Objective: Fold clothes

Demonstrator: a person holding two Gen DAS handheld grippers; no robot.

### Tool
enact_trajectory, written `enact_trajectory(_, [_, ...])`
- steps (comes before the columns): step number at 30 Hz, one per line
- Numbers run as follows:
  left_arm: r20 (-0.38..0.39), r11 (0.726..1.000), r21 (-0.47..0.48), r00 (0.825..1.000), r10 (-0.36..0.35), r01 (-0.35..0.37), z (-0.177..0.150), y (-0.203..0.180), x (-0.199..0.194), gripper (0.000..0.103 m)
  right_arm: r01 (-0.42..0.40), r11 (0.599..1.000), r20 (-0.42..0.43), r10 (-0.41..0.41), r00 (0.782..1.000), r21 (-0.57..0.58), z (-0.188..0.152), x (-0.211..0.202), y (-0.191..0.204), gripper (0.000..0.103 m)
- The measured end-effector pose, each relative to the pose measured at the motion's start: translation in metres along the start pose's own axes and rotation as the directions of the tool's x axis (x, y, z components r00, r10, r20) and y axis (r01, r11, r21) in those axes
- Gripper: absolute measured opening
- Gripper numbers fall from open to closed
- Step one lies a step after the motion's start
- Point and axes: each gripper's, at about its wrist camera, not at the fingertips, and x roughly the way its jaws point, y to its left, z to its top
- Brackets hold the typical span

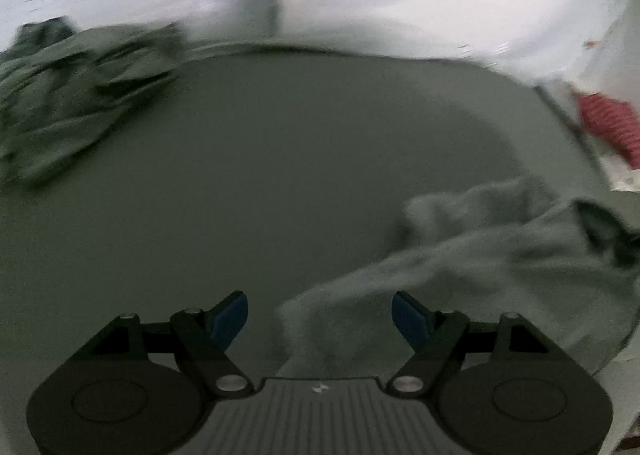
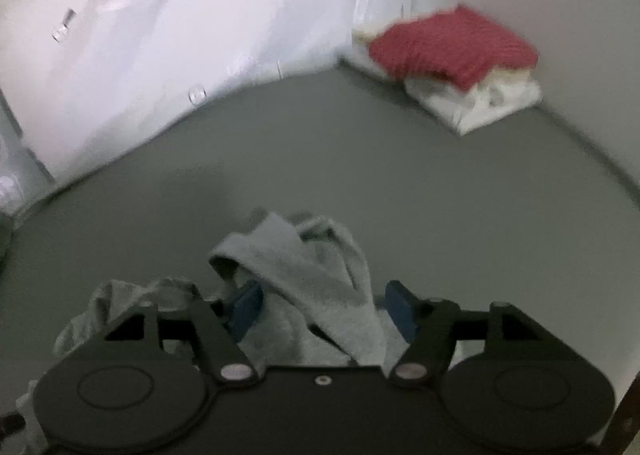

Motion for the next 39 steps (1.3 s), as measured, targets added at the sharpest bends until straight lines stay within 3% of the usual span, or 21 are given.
enact_trajectory(6, [-0.009,0.982,0.104,0.988,-0.157,0.157,0.042,-0.058,0.037,0.080,0.041,0.997,-0.076,-0.036,0.996,0.063,-0.011,0.018,-0.011,0.075])
enact_trajectory(11, [-0.061,0.977,0.132,0.985,-0.160,0.167,0.056,-0.095,0.075,0.080,-0.012,0.983,-0.105,0.031,0.994,0.181,-0.024,0.019,-0.027,0.073])
enact_trajectory(12, [-0.073,0.978,0.122,0.985,-0.158,0.166,0.057,-0.098,0.080,0.078,-0.028,0.980,-0.106,0.050,0.993,0.198,-0.026,0.020,-0.030,0.063])
enact_trajectory(13, [-0.085,0.980,0.113,0.984,-0.156,0.165,0.057,-0.101,0.085,0.075,-0.043,0.977,-0.106,0.067,0.992,0.211,-0.028,0.019,-0.031,0.056])
enact_trajectory(14, [-0.097,0.981,0.103,0.983,-0.154,0.164,0.058,-0.105,0.090,0.054,-0.058,0.973,-0.104,0.082,0.991,0.222,-0.030,0.018,-0.031,0.043])
enact_trajectory(15, [-0.107,0.984,0.090,0.984,-0.146,0.156,0.057,-0.106,0.093,0.025,-0.065,0.974,-0.094,0.087,0.992,0.219,-0.031,0.015,-0.029,0.034])
enact_trajectory(16, [-0.101,0.987,0.073,0.986,-0.134,0.142,0.056,-0.105,0.093,0.011,-0.070,0.975,-0.079,0.088,0.993,0.211,-0.031,0.012,-0.027,0.029])
enact_trajectory(19, [-0.040,0.994,0.020,0.993,-0.107,0.108,0.055,-0.092,0.077,0.009,-0.119,0.982,0.004,0.119,0.993,0.144,-0.024,-0.010,-0.016,0.022])
enact_trajectory(22, [0.055,0.997,-0.049,0.997,-0.055,0.057,0.058,-0.063,0.036,0.009,-0.223,0.971,0.103,0.214,0.971,0.086,-0.004,-0.039,0.000,0.019])
enact_trajectory(25, [0.161,0.986,-0.167,0.987,0.000,0.027,0.061,-0.021,-0.018,0.009,-0.350,0.937,0.200,0.343,0.918,0.003,0.025,-0.070,0.022,0.018])
enact_trajectory(27, [0.248,0.966,-0.257,0.968,0.039,0.027,0.061,0.010,-0.063,0.008,-0.437,0.897,0.261,0.440,0.860,-0.069,0.046,-0.094,0.041,0.017])
enact_trajectory(32, [0.464,0.930,-0.365,0.875,0.134,0.051,0.068,0.050,-0.167,0.008,-0.626,0.749,0.330,0.659,0.676,-0.217,0.093,-0.136,0.095,0.017])
enact_trajectory(34, [0.504,0.929,-0.370,0.839,0.207,-0.008,0.071,0.054,-0.178,0.011,-0.634,0.721,0.331,0.693,0.641,-0.281,0.103,-0.133,0.126,0.018])
enact_trajectory(35, [0.505,0.922,-0.386,0.828,0.242,-0.034,0.072,0.058,-0.178,0.016,-0.634,0.707,0.330,0.707,0.626,-0.312,0.107,-0.131,0.142,0.025])
enact_trajectory(36, [0.484,0.907,-0.418,0.831,0.275,-0.056,0.073,0.065,-0.171,0.020,-0.601,0.727,0.307,0.686,0.660,-0.332,0.109,-0.120,0.162,0.047])
enact_trajectory(37, [0.452,0.891,-0.448,0.839,0.301,-0.078,0.074,0.072,-0.161,0.020,-0.553,0.757,0.278,0.647,0.710,-0.347,0.110,-0.106,0.182,0.057])
enact_trajectory(38, [0.411,0.878,-0.469,0.856,0.315,-0.098,0.072,0.079,-0.150,0.019,-0.497,0.792,0.246,0.592,0.767,-0.355,0.107,-0.093,0.200,0.058])
enact_trajectory(39, [0.377,0.869,-0.481,0.866,0.328,-0.119,0.068,0.083,-0.141,0.019,-0.461,0.813,0.212,0.551,0.807,-0.355,0.098,-0.080,0.208,0.055])
